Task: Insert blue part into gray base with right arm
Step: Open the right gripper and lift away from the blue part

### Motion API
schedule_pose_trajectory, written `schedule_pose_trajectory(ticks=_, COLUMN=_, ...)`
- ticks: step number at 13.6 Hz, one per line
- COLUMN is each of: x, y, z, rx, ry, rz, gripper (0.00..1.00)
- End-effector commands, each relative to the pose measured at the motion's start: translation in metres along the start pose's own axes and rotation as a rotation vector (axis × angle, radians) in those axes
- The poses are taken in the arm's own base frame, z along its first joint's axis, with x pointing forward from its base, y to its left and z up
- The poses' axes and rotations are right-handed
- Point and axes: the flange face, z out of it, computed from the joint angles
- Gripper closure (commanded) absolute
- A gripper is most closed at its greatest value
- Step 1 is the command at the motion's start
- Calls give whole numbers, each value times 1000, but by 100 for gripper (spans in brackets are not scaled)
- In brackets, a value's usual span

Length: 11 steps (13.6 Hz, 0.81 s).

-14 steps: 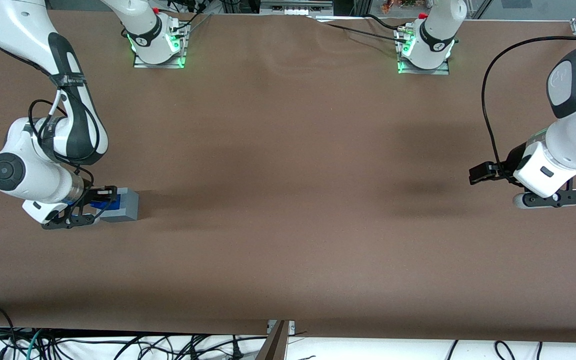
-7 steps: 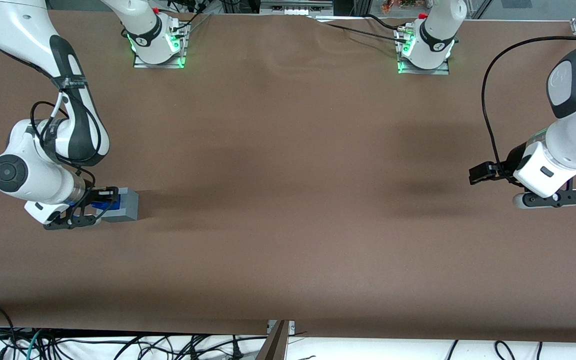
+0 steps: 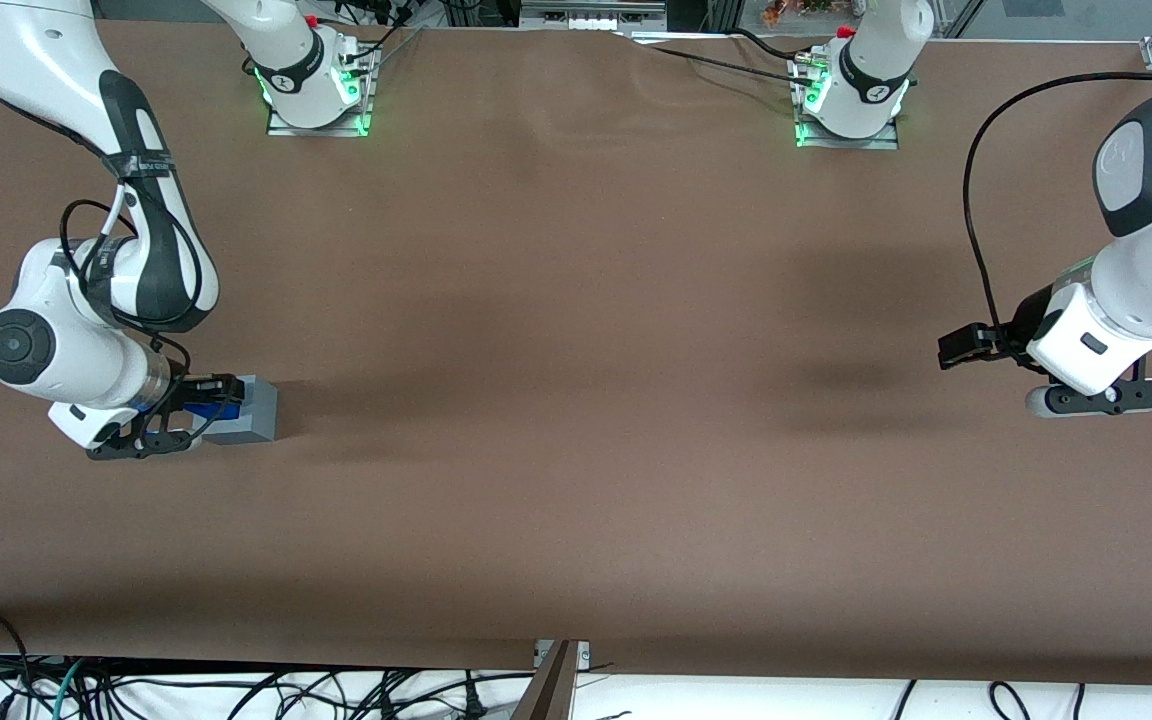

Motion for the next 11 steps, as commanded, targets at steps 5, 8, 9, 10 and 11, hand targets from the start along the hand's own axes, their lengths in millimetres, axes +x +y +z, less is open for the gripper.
schedule_pose_trajectory(ticks=5, x=-16, y=0, z=-73, rx=22, ry=2, rz=4, gripper=1)
schedule_pose_trajectory(ticks=8, x=-41, y=-7, z=-165, rx=84, ry=20, rz=6, gripper=1)
schedule_pose_trajectory(ticks=9, x=-44, y=-9, z=-196, rx=83, ry=23, rz=-1, gripper=1)
schedule_pose_trajectory(ticks=10, x=-47, y=-9, z=-223, rx=87, ry=13, rz=-2, gripper=1)
schedule_pose_trajectory(ticks=11, x=-46, y=-9, z=-241, rx=89, ry=20, rz=-11, gripper=1)
